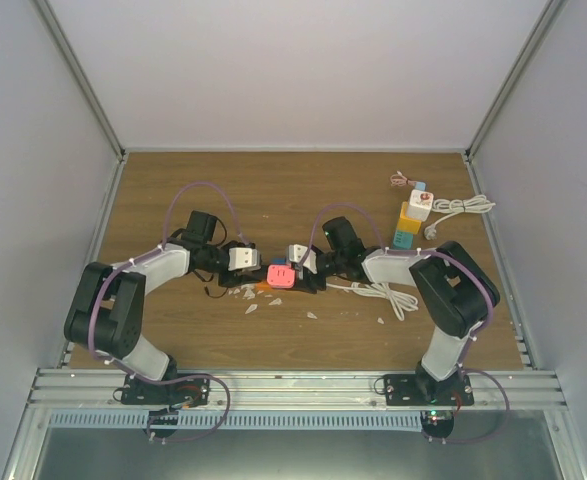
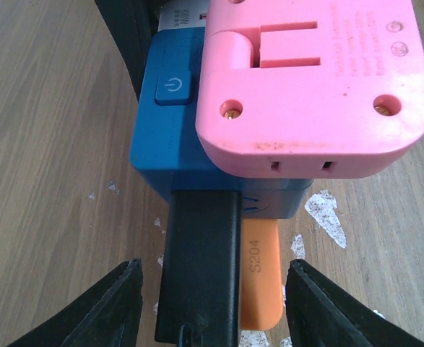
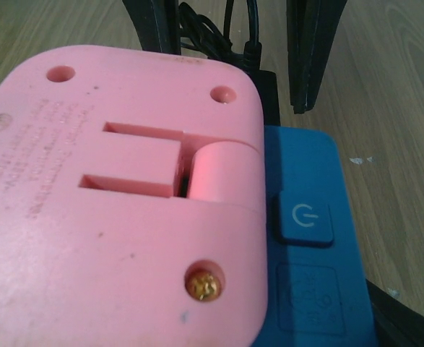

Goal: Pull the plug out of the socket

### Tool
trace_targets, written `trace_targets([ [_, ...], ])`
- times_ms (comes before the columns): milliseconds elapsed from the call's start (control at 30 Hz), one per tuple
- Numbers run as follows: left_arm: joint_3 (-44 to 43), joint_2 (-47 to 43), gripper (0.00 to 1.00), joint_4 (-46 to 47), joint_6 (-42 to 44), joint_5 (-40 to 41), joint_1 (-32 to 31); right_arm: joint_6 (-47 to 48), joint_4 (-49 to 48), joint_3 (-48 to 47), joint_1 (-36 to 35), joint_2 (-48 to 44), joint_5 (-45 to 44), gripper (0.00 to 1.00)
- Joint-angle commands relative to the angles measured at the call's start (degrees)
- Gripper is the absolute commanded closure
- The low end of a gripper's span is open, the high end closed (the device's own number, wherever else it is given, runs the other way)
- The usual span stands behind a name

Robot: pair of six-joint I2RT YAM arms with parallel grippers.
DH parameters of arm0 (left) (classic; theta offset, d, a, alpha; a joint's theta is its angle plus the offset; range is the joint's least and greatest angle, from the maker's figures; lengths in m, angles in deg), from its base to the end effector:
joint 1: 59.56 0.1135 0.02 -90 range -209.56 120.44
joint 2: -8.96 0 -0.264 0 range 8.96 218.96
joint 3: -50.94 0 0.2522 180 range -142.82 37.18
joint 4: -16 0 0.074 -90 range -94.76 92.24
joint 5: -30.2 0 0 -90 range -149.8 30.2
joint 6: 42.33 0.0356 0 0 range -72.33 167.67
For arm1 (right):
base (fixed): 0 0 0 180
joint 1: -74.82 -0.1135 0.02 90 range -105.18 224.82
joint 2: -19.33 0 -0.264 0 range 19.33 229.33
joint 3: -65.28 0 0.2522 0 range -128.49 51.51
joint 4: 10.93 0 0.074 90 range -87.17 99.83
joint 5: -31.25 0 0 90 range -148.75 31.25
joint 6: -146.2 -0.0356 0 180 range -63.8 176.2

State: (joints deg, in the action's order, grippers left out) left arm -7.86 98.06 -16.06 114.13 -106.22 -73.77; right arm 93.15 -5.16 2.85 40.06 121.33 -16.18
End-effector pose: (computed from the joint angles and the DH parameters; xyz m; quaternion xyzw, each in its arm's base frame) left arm 0.2644 -0.0936 0.1629 0.6494 0.6194 -0.2469 0.3656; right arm 0.2654 0.2135 0.1398 -0.6166 0.6178 0.3290 0.3604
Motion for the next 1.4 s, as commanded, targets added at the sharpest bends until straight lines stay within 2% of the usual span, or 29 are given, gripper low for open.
trace_targets([
  [0,-0.3,0.62,0.45,1.73,-0.04,0.09,-0.45,0.32,-1.85,-1.45,-0.57,1.21,-0.07,0.44],
  [200,-0.32,1.16,0.45,1.59,0.11,0.38,-0.54,0.84,-0.99,-1.35,-0.57,1.77,0.84,0.54],
  [367,-0.43,1.5,0.54,1.71,-0.53,0.9,-0.63,1.6,1.12,-1.44,-0.37,2.09,2.23,0.62],
  [467,-0.46,1.58,0.56,1.64,-0.71,1.48,-0.64,2.0,1.85,-0.82,0.02,1.71,3.12,0.66],
  [600,-1.18,1.84,0.7,0.2,-0.73,2.6,-0.5,2.54,3.02,-0.41,0.58,1.26,3.48,0.7],
  [800,-1.1,0.7,0.81,-2.17,1.24,4.07,1.14,2.39,3.42,0.83,2.15,0.77,3.73,0.8],
  [1033,-0.71,-0.01,0.84,-4.32,3.45,4.78,4.12,3.65,5.12,1.98,3.02,0.38,4.18,0.89],
  [1367,-0.67,-0.81,0.88,-7.95,7.48,6.56,8.36,2.7,4.61,1.75,3.39,1.19,4.29,0.95],
])
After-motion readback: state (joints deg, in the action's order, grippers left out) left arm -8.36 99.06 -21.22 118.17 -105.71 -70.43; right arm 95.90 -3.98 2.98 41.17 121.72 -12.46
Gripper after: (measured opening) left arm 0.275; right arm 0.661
